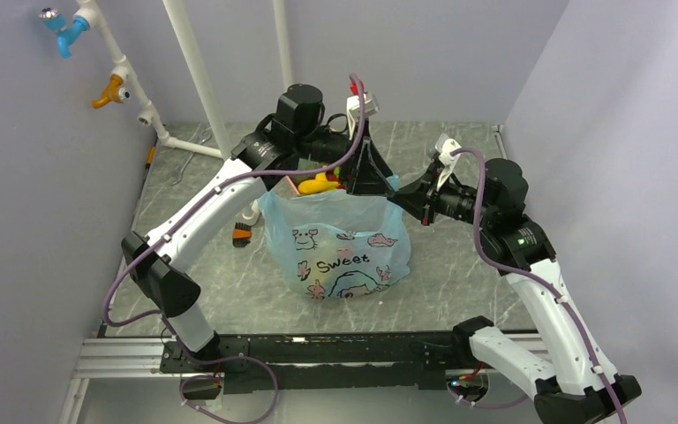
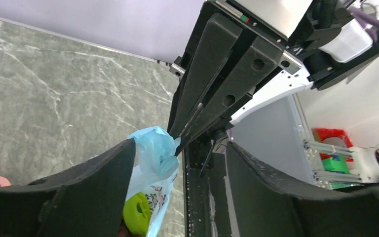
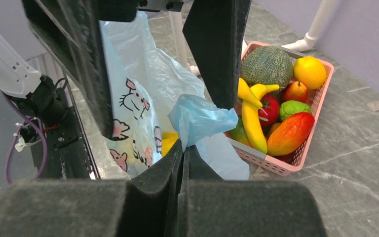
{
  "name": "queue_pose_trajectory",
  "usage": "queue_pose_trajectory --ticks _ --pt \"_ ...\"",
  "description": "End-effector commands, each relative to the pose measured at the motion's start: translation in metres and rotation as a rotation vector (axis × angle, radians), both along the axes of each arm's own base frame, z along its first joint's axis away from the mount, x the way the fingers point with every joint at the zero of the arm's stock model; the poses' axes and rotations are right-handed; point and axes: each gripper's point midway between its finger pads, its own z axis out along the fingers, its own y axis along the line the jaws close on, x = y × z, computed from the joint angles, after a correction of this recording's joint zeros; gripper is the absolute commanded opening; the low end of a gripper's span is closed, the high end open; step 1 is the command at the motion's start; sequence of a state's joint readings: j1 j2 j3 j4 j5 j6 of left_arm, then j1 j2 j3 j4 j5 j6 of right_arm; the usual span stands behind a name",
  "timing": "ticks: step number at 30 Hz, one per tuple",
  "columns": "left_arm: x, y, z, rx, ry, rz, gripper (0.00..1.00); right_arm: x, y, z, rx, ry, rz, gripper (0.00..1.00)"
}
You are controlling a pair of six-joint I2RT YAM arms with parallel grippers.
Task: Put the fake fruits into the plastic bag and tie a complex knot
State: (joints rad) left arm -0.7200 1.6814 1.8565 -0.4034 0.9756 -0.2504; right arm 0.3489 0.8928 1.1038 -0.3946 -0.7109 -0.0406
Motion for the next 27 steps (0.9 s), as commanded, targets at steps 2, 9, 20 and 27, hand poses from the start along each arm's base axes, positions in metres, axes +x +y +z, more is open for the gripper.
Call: queue_pose_trajectory --ticks 2,9,20,27 --pt "-0.006 -0.004 0.007 -0.012 -0.043 -0.007 0.54 -0.005 0.003 0.024 0.004 -0.124 0.042 0.0" --pt "-0.021 0.0 0.024 -0.068 -0.073 -0.095 0.0 -0.009 0.001 0.022 -0.003 -0.132 0.038 0.02" --pt "-0.025 0.011 0.04 -0.144 -0.152 -0.113 0.0 0.001 0.023 0.034 0.127 -0.166 0.11 0.98" --pt "-0.028 0.011 0.048 -0.162 -0.157 -0.141 0.0 0.01 0.064 0.019 0.17 -0.231 0.207 0.76"
